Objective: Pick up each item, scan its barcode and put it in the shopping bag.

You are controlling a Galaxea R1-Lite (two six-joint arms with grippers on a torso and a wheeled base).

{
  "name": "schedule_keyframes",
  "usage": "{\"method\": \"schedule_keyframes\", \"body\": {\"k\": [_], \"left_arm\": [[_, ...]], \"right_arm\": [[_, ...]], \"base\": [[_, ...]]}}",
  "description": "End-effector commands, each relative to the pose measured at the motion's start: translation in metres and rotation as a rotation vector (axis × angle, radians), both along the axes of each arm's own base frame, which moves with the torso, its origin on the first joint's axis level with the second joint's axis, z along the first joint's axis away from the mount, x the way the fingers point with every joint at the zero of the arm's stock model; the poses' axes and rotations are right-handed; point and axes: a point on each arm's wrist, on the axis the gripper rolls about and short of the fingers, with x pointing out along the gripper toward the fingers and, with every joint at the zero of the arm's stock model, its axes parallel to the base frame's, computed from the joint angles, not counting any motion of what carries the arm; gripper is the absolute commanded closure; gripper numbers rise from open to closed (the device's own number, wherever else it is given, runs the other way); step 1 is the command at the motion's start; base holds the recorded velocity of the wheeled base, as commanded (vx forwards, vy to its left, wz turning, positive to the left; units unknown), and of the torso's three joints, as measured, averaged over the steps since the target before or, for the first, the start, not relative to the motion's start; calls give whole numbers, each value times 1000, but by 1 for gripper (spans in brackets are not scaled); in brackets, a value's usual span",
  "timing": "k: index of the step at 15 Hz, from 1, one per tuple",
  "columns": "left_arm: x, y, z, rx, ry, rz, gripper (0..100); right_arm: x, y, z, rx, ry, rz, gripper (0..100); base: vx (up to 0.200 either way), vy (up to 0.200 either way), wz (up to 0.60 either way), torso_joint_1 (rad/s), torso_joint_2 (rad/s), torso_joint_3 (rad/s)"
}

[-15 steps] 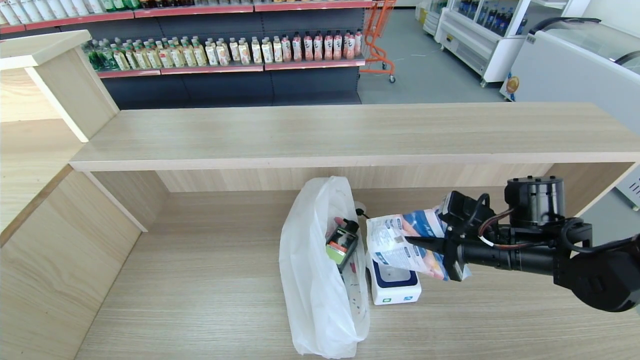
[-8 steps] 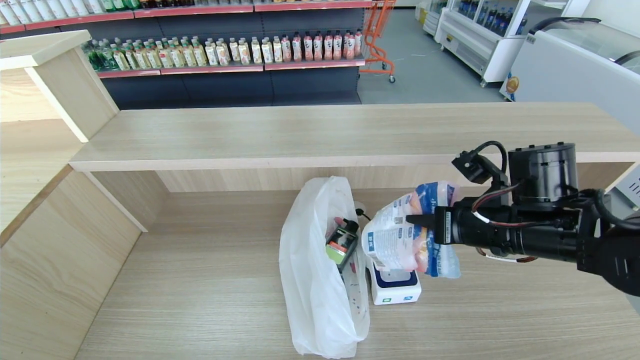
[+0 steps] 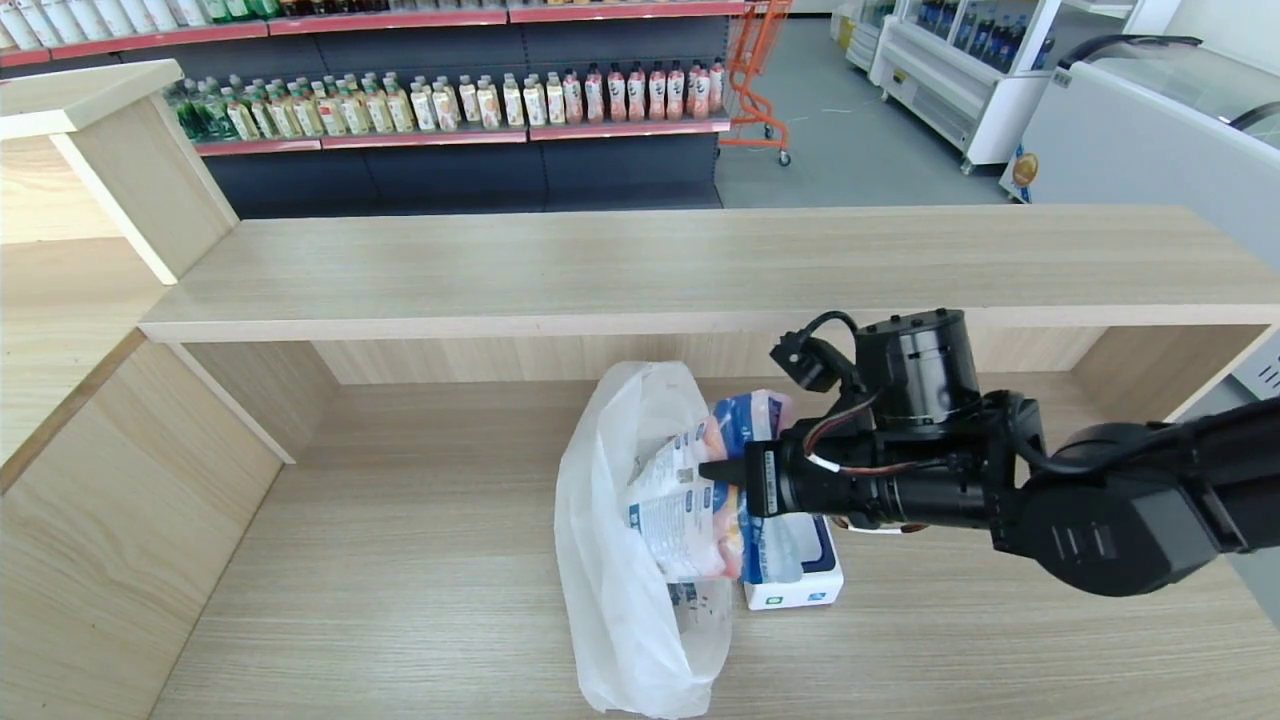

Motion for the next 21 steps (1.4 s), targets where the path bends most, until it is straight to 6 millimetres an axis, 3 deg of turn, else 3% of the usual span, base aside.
{"method": "schedule_keyframes", "body": {"k": [1,7,8,12,16,18,21], "left_arm": [[0,0,0,0,0,1,0],[0,0,0,0,0,1,0],[0,0,0,0,0,1,0],[0,0,0,0,0,1,0],[0,0,0,0,0,1,0],[0,0,0,0,0,1,0],[0,0,0,0,0,1,0]], "right_arm": [[11,9,-26,-47,34,41,100],[16,15,-46,-118,29,49,100],[17,16,-49,-130,23,57,0],[19,18,-45,-100,13,55,0],[15,8,-10,121,100,-62,0],[-7,-11,10,171,120,-90,0],[-78,-72,33,209,85,-75,0]], "base": [[0,0,0,0,0,0],[0,0,0,0,0,0],[0,0,0,0,0,0],[0,0,0,0,0,0],[0,0,0,0,0,0],[0,0,0,0,0,0],[0,0,0,0,0,0]]}}
